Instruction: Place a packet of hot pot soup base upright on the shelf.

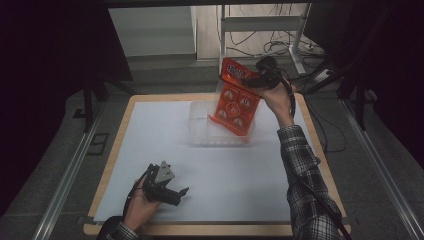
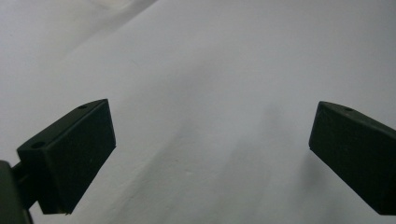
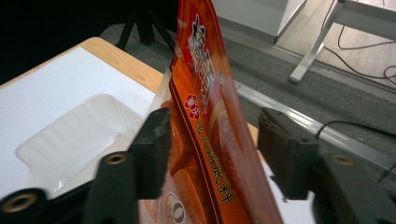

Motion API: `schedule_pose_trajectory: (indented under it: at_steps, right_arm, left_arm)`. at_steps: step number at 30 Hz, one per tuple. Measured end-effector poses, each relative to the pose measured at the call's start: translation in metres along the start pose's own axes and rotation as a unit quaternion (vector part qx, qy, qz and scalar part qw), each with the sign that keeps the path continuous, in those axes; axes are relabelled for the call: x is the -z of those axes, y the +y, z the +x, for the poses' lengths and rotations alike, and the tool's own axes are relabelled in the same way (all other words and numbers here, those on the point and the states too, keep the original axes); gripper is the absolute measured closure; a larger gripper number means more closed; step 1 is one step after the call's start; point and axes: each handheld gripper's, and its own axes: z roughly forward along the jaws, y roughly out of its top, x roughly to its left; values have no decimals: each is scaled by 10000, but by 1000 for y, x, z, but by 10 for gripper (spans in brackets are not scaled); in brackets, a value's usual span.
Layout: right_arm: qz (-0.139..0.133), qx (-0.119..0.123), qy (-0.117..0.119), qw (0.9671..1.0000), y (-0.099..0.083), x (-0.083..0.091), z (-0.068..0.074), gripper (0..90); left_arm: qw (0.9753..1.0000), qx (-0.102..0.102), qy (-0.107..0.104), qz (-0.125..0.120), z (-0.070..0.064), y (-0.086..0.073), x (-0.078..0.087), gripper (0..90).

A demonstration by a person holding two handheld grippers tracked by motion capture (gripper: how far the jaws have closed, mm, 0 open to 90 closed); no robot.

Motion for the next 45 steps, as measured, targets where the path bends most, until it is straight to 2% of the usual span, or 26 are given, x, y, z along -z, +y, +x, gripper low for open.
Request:
schedule_pose_trajectory:
  at_steps: [5, 12, 20, 26, 36, 40, 45]
  right_arm:
    - [-28, -1, -12, 10000, 0, 4, 2, 304]
    - [-66, 156, 19, 9999, -2, 10, 5, 214]
    - [-87, 194, 145, 9997, -9, 18, 5, 167]
    - [-109, 134, 224, 9996, -16, 27, 4, 148]
    - [-45, 178, 377, 9991, -30, 38, 7, 127]
    - [12, 158, 393, 9991, -37, 43, 9, 115]
    - [-12, 223, 219, 9995, -47, 53, 9, 90]
  left_arm:
    - [10000, -3, 6, 0, 0, 0, 0, 1]
    - [10000, 21, 5, -30, 1, 0, 1, 0]
    - [9997, 114, -84, -195, 3, 0, 4, 0]
    - [9991, 190, -164, -342, 5, 0, 6, 0]
    - [9989, 196, -165, -405, 5, 0, 7, 0]
    - [9987, 205, -181, -429, 5, 0, 7, 0]
    - [9987, 196, -180, -432, 5, 0, 7, 0]
